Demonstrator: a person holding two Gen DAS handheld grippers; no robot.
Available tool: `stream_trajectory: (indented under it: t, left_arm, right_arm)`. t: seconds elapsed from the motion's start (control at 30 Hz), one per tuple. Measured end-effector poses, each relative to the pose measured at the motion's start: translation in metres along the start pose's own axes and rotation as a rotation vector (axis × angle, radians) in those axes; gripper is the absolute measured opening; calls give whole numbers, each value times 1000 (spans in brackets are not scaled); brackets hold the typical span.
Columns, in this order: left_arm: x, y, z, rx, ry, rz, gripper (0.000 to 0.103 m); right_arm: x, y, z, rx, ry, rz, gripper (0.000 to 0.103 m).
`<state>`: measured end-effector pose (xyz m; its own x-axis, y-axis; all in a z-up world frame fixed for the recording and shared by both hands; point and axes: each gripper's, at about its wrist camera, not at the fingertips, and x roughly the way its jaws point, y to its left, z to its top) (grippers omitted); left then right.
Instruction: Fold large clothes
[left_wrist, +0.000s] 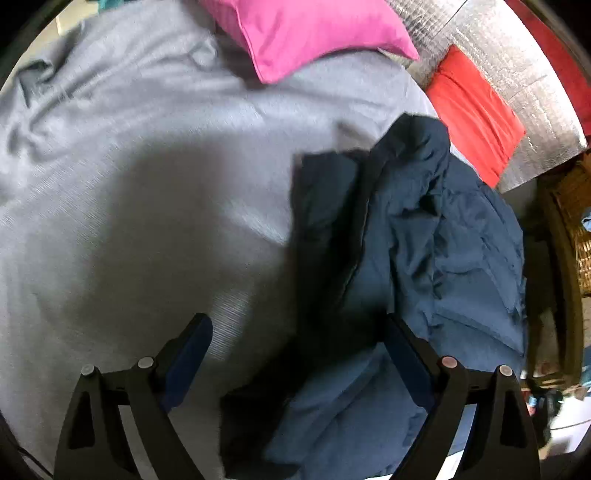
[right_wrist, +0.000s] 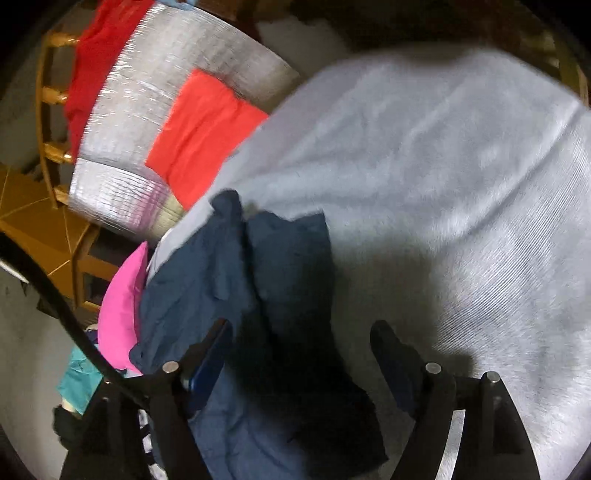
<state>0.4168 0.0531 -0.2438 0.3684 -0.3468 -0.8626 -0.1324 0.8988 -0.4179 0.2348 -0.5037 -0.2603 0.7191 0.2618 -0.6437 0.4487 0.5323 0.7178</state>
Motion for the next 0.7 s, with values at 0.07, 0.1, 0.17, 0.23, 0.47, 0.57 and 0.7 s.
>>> stream_trajectory:
  t: [0.07, 0.1, 0.17, 0.23, 0.47, 0.57, 0.7]
  left_arm:
    - [3, -2, -1, 4, 7, -16, 93]
    - [4, -3, -1, 2, 12, -27, 93]
    - [8, -4, -3, -13, 33, -70, 93]
    - [11, -11, -7, -6, 46, -106, 93]
    - [10, -52, -23, 141, -44, -10, 80]
    - [5, -65, -25, 197, -75, 38, 70]
    - [3, -83, -32, 254, -117, 118, 70]
  right_arm:
    - [10, -6, -3, 33, 64, 44, 80]
    - [18, -6, -6, 37, 101, 61, 83]
    - [23, 2, -11, -10, 109, 57, 84]
    - [22, 13, -16, -56, 115, 58, 85]
    - [25, 38, -32, -168, 86, -20, 60]
    - [24, 43, -34, -187, 68, -52, 57]
    - [29, 45, -36, -202, 70, -101, 62]
